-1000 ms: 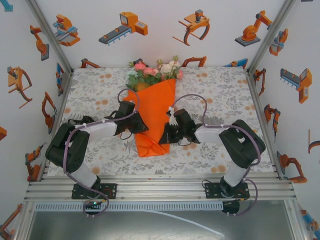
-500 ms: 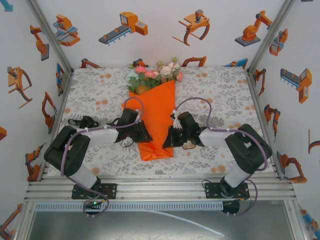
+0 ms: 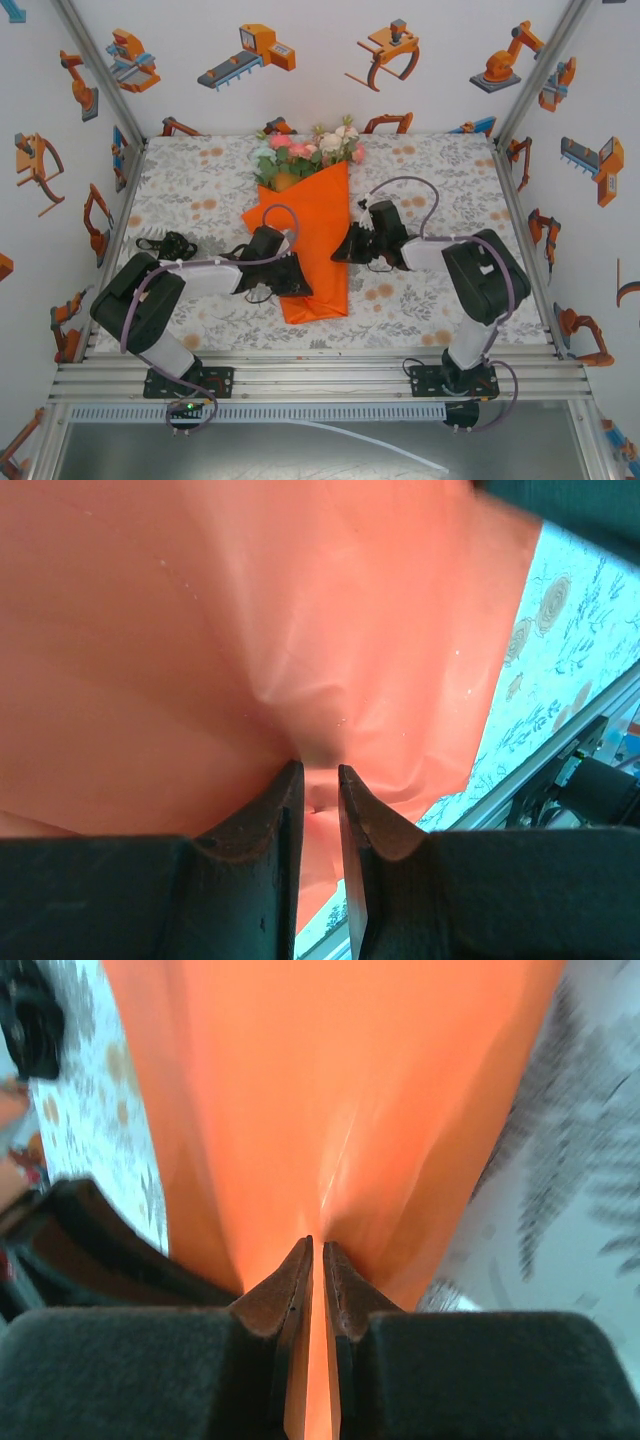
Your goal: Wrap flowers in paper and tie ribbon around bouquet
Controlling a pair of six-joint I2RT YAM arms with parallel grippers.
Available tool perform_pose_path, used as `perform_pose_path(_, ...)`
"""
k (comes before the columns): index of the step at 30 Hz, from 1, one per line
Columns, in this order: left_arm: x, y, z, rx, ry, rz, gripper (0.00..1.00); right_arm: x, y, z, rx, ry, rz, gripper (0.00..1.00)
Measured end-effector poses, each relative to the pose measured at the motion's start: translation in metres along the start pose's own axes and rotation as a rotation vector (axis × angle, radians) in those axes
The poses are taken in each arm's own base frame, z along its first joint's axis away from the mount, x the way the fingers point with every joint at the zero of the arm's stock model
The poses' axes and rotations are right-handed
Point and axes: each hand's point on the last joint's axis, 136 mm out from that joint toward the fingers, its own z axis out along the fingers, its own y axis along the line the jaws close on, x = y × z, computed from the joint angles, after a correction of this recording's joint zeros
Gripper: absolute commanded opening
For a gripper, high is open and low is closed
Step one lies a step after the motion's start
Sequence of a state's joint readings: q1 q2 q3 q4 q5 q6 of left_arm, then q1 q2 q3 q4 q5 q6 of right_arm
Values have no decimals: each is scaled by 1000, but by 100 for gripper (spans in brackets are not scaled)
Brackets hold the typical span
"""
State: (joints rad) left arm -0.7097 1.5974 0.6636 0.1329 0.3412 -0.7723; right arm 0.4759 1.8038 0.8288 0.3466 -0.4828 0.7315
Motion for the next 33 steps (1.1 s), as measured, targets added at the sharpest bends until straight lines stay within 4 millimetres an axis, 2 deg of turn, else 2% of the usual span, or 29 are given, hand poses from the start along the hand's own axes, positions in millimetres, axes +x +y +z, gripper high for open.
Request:
perform_pose_path(10, 1, -1, 0, 16, -15, 11, 26, -120, -45, 33, 6, -173, 73, 15)
perform_pose_path(14, 2, -2, -2, 22, -24, 18, 29, -168, -56, 47, 15, -214, 65, 15)
perform_pose_path(17, 2, -4, -3, 21, -29, 26, 31, -194, -54, 51, 21, -230, 46, 16)
perform_pose_path(21, 3, -2, -12, -8, -39, 30, 36, -217, -39, 37, 28, -241, 18, 19)
perform_pose_path(24, -2, -4, -25, -34, -62, 51, 36, -218, -18, 7, 28, -252, -4, 20)
perform_pose_path(27, -17, -20, -41, -32, -107, 91, 36, -200, 16, -38, 2, -284, -31, 20)
perform_pose_path(30, -37, -43, -56, -8, -162, 137, 35, -168, 53, -75, -52, -314, -86, 20)
perform_pose_path(33, -51, -58, -66, 5, -200, 169, 35, -122, 77, -82, -90, -276, -129, 20)
